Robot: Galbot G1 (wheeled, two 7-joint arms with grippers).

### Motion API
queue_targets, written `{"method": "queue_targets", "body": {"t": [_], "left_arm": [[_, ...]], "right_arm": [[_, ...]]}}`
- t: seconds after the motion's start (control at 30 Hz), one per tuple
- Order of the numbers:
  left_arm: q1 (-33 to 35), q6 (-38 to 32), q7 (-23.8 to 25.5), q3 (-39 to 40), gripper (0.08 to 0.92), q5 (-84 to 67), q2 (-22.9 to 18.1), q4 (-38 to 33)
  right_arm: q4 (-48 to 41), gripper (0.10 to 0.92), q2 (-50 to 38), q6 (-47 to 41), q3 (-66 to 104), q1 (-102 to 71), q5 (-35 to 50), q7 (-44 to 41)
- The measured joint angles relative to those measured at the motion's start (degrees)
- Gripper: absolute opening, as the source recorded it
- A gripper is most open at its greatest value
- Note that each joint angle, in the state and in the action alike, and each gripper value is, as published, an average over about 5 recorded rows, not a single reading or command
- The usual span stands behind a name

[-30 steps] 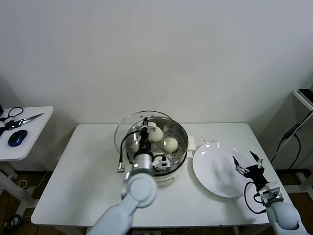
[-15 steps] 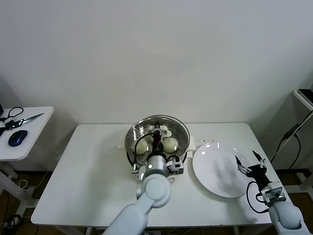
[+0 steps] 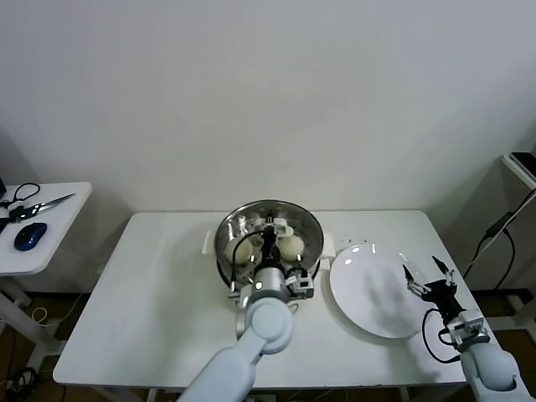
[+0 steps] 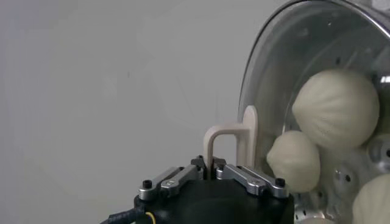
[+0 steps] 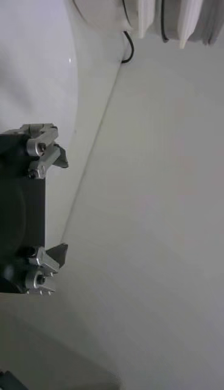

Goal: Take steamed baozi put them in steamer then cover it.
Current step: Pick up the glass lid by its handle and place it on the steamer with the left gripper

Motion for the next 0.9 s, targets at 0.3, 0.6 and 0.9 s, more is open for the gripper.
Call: {"method": "queue_targets", "body": {"t": [0.3, 0.6, 0.9], "left_arm": [[-0.1, 0.0, -1.3, -0.3, 0.147, -0.5, 0.4, 0.8], [-0.1, 0.0, -2.6, 0.0, 0.147, -0.6, 0.8, 1.6], [0.1, 0.0, -3.0, 0.4, 0.147, -0.4, 1.5, 1.7]], "right_arm": [[-0.1, 0.823, 0.1, 0.0, 0.0, 0.2, -0.2, -0.1], [-0.1, 0.823, 0.3, 0.1, 0.2, 0.1, -0.3, -0.3], [0.0, 0.823, 0.3, 0.1, 0.2, 0.1, -0.3, -0.5]]}}
